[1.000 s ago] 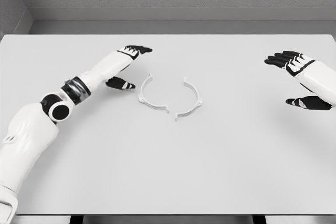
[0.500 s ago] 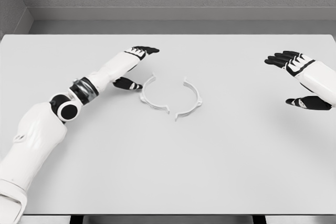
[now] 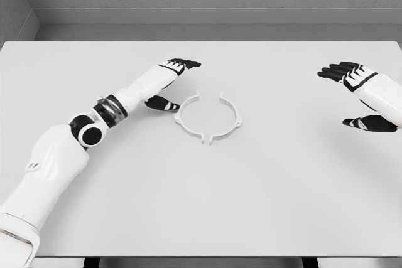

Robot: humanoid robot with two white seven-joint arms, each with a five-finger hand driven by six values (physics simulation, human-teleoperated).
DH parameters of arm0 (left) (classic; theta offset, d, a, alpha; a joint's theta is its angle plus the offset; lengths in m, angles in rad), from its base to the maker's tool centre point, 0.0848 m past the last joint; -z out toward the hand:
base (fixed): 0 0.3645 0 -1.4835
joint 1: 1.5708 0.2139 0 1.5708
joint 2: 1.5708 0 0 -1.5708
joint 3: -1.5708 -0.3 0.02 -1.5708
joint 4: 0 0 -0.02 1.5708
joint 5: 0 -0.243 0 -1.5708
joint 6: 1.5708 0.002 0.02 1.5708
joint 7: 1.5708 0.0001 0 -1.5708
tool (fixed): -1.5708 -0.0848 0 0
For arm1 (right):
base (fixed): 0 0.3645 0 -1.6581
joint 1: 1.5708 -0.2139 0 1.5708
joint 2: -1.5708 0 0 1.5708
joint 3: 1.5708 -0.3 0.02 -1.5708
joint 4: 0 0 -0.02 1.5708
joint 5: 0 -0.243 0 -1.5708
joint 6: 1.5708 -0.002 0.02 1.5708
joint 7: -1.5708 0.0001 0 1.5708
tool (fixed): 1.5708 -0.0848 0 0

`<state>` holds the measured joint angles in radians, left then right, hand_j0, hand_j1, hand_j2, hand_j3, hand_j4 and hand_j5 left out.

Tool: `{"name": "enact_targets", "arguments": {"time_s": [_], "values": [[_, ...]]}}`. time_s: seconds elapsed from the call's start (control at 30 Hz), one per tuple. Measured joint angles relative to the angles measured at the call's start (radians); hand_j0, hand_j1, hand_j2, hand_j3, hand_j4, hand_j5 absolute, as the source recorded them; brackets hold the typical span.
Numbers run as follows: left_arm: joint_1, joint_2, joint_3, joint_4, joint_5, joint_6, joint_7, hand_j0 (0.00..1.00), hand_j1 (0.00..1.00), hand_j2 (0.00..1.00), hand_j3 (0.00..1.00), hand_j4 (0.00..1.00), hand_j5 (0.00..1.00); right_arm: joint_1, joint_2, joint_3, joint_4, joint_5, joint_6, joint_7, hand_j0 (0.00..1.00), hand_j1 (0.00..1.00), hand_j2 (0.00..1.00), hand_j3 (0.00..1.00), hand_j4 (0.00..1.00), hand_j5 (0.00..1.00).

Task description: Assemble PVC drainage pipe clamps

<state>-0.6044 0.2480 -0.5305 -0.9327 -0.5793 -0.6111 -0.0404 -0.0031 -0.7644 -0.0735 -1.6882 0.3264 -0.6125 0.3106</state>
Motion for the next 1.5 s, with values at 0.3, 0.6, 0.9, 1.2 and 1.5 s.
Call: {"name": "enact_targets", "arguments": {"time_s": [0.3,0.6,0.9,1.2,1.5], "values": [[-0.008,0.031,0.059,0.014,0.012,0.000,0.000,1.00,1.00,1.00,1.00,1.00,1.00,0.000,0.000,0.000,0.001,-0.001,0.000,0.000,1.00,1.00,1.00,1.00,1.00,1.00],[0.009,0.074,0.003,-0.050,0.012,0.000,0.000,1.00,1.00,1.00,1.00,1.00,1.00,0.000,0.000,0.000,0.002,0.000,0.000,0.000,1.00,1.00,1.00,1.00,1.00,1.00],[0.041,0.097,-0.022,-0.103,0.010,0.000,0.000,1.00,1.00,1.00,1.00,1.00,1.00,0.000,0.000,0.000,0.002,0.000,0.000,0.000,1.00,1.00,1.00,1.00,1.00,1.00],[0.052,0.101,-0.024,-0.121,0.005,0.000,0.000,1.00,1.00,1.00,1.00,1.00,1.00,-0.002,0.000,0.001,0.020,0.000,0.000,0.000,1.00,1.00,1.00,1.00,1.00,1.00],[0.054,0.088,-0.026,-0.121,0.002,0.000,0.000,1.00,1.00,1.00,1.00,1.00,1.00,-0.002,0.000,0.002,0.023,0.000,0.000,0.000,1.00,1.00,1.00,1.00,1.00,1.00]]}}
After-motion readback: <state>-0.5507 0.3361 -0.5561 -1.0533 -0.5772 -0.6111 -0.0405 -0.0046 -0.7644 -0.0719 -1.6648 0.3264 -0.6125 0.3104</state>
